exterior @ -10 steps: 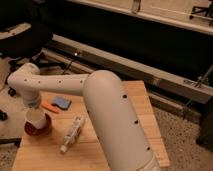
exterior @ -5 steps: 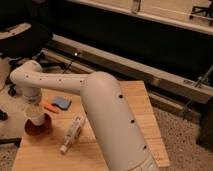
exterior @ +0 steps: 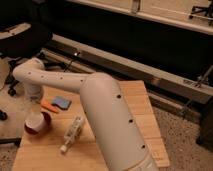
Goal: Place the ceramic cup in the ceramic bowl
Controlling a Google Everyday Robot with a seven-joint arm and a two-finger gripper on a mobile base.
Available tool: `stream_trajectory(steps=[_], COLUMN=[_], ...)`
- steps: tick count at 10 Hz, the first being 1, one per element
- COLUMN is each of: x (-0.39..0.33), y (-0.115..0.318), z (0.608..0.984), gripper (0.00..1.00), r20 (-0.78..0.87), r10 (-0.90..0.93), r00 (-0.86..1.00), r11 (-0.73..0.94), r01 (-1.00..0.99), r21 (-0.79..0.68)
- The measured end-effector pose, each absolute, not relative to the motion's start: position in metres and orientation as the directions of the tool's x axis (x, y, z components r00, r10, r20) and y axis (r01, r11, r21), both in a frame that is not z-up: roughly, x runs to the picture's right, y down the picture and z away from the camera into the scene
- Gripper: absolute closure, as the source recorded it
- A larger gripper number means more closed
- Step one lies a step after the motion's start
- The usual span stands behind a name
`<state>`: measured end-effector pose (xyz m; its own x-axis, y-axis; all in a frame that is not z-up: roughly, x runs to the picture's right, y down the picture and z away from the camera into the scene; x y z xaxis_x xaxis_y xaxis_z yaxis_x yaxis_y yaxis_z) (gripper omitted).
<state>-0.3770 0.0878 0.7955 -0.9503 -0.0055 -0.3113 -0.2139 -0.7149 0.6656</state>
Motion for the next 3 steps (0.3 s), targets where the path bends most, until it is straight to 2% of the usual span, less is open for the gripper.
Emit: stream_trajectory(steps=[2, 3], x=[-0.367, -0.367], y=[0.058, 0.056], z=[0.791, 0.791], gripper=[0.2, 0.2], r20=[-0.299, -0.299], r10=[-0.106, -0.113], r00=[-0.948, -0.948], r11=[-0.723, -0.724], r01=[-0.133, -0.127], r21=[0.678, 0.678])
